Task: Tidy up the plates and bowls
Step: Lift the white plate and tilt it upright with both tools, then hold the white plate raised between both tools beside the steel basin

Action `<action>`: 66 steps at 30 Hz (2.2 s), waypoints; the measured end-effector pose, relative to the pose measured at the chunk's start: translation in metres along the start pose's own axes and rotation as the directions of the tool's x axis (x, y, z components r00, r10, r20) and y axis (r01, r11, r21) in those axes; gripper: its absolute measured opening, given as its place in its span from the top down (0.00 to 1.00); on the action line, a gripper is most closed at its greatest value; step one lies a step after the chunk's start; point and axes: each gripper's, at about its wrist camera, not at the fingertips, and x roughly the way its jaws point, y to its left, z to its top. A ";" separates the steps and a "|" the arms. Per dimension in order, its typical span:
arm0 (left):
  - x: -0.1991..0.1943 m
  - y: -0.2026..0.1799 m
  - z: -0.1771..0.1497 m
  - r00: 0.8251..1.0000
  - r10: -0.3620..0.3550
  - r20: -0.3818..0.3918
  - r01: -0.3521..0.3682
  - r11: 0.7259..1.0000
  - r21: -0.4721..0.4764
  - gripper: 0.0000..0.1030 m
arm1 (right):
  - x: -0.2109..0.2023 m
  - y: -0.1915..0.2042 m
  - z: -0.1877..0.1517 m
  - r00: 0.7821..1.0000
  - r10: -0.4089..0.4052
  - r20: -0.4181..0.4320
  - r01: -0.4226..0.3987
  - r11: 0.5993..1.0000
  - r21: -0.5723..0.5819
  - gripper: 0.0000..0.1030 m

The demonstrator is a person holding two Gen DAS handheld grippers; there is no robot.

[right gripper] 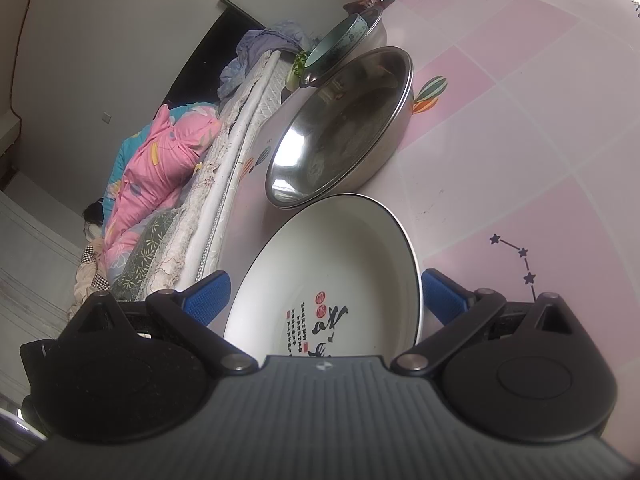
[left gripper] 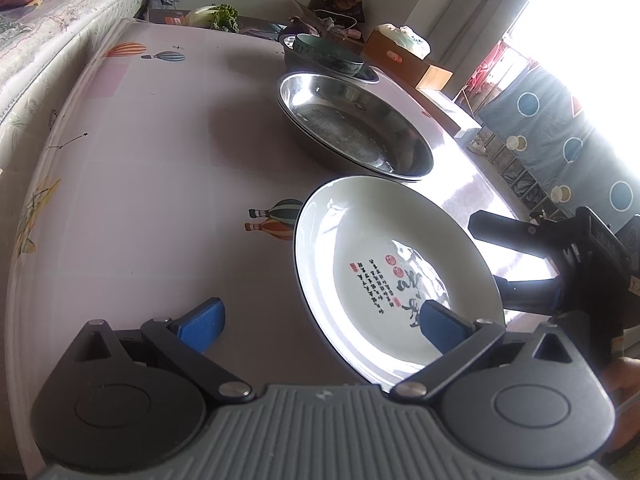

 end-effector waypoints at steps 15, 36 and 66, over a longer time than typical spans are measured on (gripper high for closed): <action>0.002 -0.001 0.003 1.000 0.005 -0.018 -0.005 1.000 0.010 0.00 | 0.002 0.003 -0.001 1.000 -0.012 0.009 0.012 1.000 0.001 0.01; 0.002 -0.009 -0.004 1.000 0.015 0.002 -0.016 0.996 0.092 0.00 | 0.006 0.016 0.000 0.995 -0.099 -0.002 0.099 0.991 -0.094 0.01; 0.003 -0.027 -0.012 0.997 0.075 0.010 -0.075 0.967 0.245 0.66 | -0.029 0.027 -0.044 0.946 -0.306 0.108 0.324 0.875 -0.359 0.81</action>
